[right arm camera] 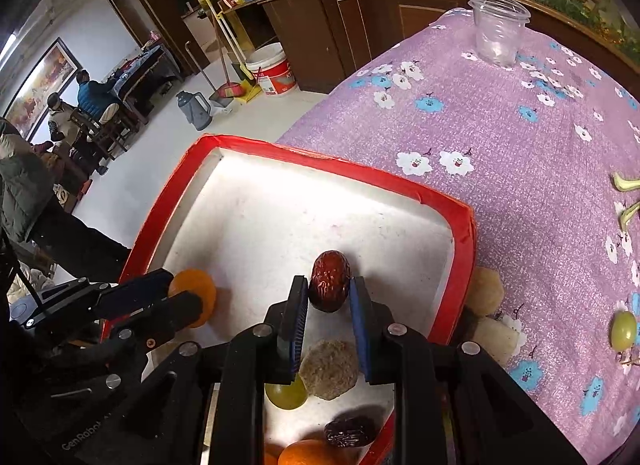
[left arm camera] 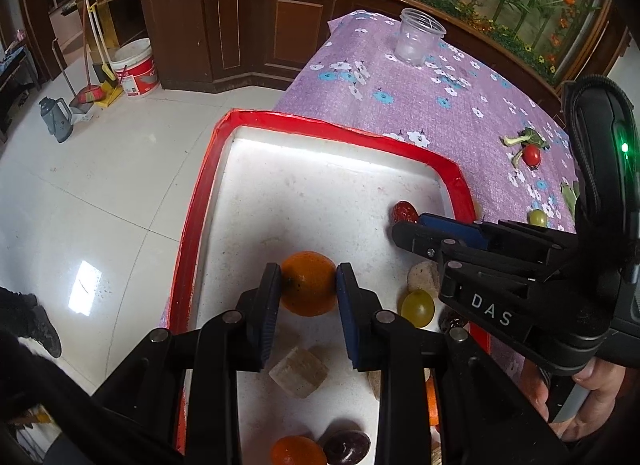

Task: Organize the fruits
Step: 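Open the left tool to drop the orange while the right tool releases the date, then grasp a green grape with the right tool while the left tool moves toward a white chunk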

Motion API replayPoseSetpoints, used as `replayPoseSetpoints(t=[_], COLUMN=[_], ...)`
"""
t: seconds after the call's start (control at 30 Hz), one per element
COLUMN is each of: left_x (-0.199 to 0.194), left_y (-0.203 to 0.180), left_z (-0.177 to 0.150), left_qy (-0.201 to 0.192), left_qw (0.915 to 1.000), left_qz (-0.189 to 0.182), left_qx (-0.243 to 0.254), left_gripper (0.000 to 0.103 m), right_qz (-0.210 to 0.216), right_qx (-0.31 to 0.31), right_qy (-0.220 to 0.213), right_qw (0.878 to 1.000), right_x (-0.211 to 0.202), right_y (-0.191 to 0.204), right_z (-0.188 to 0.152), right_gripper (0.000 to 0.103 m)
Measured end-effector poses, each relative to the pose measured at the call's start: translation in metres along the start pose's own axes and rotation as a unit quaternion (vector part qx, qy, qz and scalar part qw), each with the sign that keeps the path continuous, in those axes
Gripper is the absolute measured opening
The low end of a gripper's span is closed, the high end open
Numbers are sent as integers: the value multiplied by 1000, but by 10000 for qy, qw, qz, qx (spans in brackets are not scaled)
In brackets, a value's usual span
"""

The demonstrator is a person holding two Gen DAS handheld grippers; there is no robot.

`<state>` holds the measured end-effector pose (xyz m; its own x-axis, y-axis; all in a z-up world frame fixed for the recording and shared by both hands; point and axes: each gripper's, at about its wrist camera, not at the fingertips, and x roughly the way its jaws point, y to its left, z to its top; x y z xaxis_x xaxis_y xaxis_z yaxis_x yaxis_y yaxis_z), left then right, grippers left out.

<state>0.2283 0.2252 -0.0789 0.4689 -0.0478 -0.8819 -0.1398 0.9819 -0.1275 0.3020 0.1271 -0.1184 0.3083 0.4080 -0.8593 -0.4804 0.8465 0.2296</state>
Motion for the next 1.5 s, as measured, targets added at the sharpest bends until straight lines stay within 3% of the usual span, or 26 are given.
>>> replayPoseSetpoints(t=[0.53,0.63,0.8,0.9,1.0,1.07,1.13,1.5], left_x=[-1,0,-2,-5,-13,-16,-18,-60], left_y=[6,7,-2,-4,-10,-17,-21,-44], left_z=[-2,-2,-4,-6,-9,-11,-13,-44], left_qy=[-23,21,-44,-68,-191,-333,-344,-605], left_qw=[9997,9993,9997,9996,9995,9993,9992,9978], left_qz=[-186,-322,-247,-263,-248,-64,84,-245], left_qx=[-186,-208,-57,-68,4,172,199,150], left_gripper=[28,42,42,42,43,51,51,51], right_qz=[143,200,235,278,315,315,302,211], right_qx=[172,237,295,349,374,385,385,643], right_qy=[-40,-39,-117,-189,-317,-379,-447,-785], right_qw=[9997,9995,9992,9988,9983,9980,9978,9946], right_x=[-4,-4,-11,-21,-37,-48,-60,-128], right_y=[-4,-10,-11,-12,-13,-12,-12,-40], right_z=[2,3,2,1,-1,-3,-9,-58], right_gripper=[27,29,31,31,38,42,42,43])
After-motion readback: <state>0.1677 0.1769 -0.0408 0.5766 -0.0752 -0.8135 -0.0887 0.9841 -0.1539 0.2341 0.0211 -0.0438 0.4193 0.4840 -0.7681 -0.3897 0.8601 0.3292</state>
